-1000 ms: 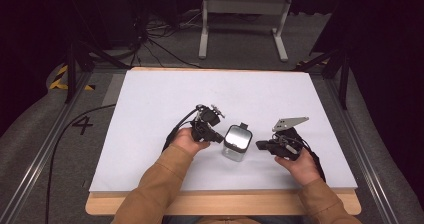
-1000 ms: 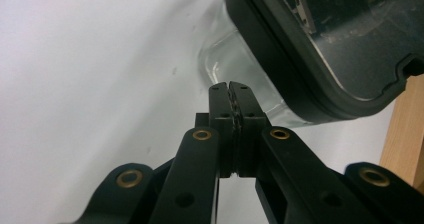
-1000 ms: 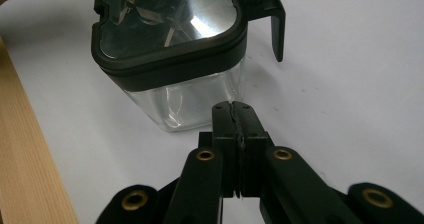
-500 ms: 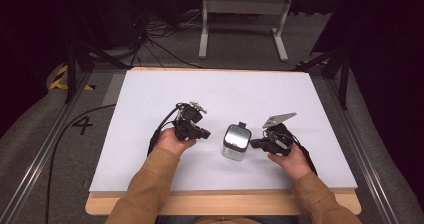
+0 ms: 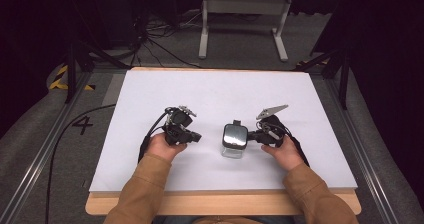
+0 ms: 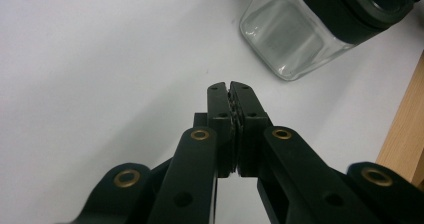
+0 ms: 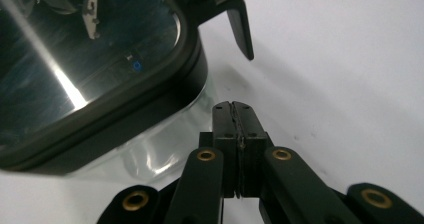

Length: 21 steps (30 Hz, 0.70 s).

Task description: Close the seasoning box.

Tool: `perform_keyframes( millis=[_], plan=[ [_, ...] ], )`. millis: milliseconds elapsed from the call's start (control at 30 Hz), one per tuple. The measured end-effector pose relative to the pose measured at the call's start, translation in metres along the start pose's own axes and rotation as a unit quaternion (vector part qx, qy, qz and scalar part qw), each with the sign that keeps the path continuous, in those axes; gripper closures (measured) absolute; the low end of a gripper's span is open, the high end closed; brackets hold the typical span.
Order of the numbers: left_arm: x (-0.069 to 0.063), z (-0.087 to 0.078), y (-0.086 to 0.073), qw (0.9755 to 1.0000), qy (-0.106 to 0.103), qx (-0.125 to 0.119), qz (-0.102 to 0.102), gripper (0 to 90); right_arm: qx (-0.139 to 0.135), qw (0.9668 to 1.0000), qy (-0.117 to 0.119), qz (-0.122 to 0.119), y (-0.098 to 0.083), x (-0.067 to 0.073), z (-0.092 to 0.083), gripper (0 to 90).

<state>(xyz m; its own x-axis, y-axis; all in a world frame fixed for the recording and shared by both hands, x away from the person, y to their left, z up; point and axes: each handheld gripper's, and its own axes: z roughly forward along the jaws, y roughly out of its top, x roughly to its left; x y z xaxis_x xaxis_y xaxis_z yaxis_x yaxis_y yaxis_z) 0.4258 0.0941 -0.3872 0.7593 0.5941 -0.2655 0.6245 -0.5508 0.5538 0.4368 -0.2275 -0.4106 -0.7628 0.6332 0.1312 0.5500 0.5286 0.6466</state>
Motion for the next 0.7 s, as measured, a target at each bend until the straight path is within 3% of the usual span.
perform_keyframes(
  millis=[133, 400, 500, 700],
  plan=[
    [0.0, -0.004, -0.005, 0.9999, 0.004, -0.002, -0.009, 88.1, 0.002, 1.0, -0.002, -0.002, 0.007, -0.002, 0.008, 89.6],
    [0.001, -0.004, -0.007, 1.0, 0.007, -0.003, -0.006, 88.0, -0.002, 1.0, 0.001, -0.004, 0.013, -0.001, 0.018, 89.5],
    [0.001, -0.004, -0.006, 1.0, 0.005, 0.0, -0.006, 87.7, 0.0, 1.0, 0.005, -0.002, 0.012, 0.0, 0.016, 89.5],
    [0.0, -0.005, -0.001, 1.0, 0.002, -0.005, 0.0, 87.4, 0.001, 0.9999, -0.015, -0.005, 0.008, 0.002, 0.003, 89.4]
  ],
)
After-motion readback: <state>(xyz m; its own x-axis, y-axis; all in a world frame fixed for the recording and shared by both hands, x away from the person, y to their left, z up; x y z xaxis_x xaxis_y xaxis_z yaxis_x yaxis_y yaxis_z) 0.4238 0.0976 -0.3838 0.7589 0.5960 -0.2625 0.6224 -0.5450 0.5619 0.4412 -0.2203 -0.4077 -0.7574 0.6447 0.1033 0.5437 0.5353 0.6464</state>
